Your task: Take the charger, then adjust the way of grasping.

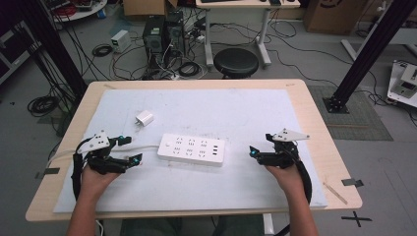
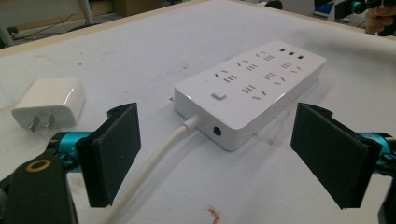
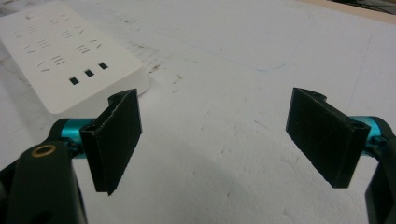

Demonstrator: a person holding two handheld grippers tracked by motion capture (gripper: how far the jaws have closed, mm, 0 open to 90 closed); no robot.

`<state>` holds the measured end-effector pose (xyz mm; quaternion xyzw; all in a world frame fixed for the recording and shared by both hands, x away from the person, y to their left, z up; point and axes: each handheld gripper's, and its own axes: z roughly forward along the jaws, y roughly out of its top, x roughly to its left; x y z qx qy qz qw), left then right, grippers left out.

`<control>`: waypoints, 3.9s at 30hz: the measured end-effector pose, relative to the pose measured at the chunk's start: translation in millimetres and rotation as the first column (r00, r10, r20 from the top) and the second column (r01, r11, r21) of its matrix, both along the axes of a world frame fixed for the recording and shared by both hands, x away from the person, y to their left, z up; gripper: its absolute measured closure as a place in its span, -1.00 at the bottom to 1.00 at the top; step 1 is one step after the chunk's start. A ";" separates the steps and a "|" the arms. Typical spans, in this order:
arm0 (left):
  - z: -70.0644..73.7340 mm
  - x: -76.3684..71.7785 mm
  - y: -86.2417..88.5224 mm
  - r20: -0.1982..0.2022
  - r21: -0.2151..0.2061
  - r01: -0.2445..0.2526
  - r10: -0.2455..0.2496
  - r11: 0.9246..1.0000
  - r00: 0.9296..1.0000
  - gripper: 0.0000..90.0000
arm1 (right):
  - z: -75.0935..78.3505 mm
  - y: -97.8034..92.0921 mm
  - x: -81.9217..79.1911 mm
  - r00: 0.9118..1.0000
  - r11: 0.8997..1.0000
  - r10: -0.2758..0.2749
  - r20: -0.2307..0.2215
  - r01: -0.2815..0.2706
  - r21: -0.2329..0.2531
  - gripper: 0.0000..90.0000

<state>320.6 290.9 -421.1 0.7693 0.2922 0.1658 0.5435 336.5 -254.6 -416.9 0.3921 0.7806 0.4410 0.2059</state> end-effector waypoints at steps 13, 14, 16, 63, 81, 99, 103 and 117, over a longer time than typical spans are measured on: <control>29.0 25.4 -1.9 0.018 0.022 -0.106 0.106 0.994 0.994 -0.65 | 2.3 -2.1 -5.8 1.000 1.000 0.011 0.011 -0.011 0.005 -0.59; 32.5 30.9 -2.4 0.017 0.021 -0.115 0.115 0.993 0.993 -0.65 | 2.5 -1.8 -5.7 1.000 1.000 0.012 0.019 -0.012 0.006 -0.59; 37.4 41.8 -3.7 0.016 0.018 -0.133 0.133 0.991 0.991 -0.64 | 3.1 -1.3 -5.9 1.000 1.000 0.013 0.019 -0.013 0.003 -0.59; -27.2 174.6 -10.7 -0.218 0.295 -0.220 0.290 0.930 0.932 -0.39 | 2.9 4.5 -14.4 1.000 0.999 0.004 -0.014 -0.005 -0.046 -0.59; 2.3 147.9 -12.4 -0.192 0.299 -0.156 0.220 0.941 0.956 -0.06 | 3.7 0.1 -13.5 1.000 1.000 0.004 -0.012 -0.004 -0.029 -0.59; 35.0 49.6 -21.5 -0.076 0.178 0.015 -0.001 0.984 0.997 -0.06 | 18.6 13.8 -16.6 0.996 0.996 0.083 -0.009 -0.084 -0.033 -0.59; 36.9 46.3 -21.7 -0.064 0.195 0.028 -0.016 0.980 0.998 -0.06 | 20.8 15.4 -14.4 0.997 0.996 0.081 -0.011 -0.081 -0.038 -0.59; 50.0 19.6 -59.1 0.029 0.213 0.180 -0.190 0.960 0.981 -0.06 | 33.1 28.7 -21.8 0.989 0.989 0.145 -0.038 -0.145 -0.002 -0.59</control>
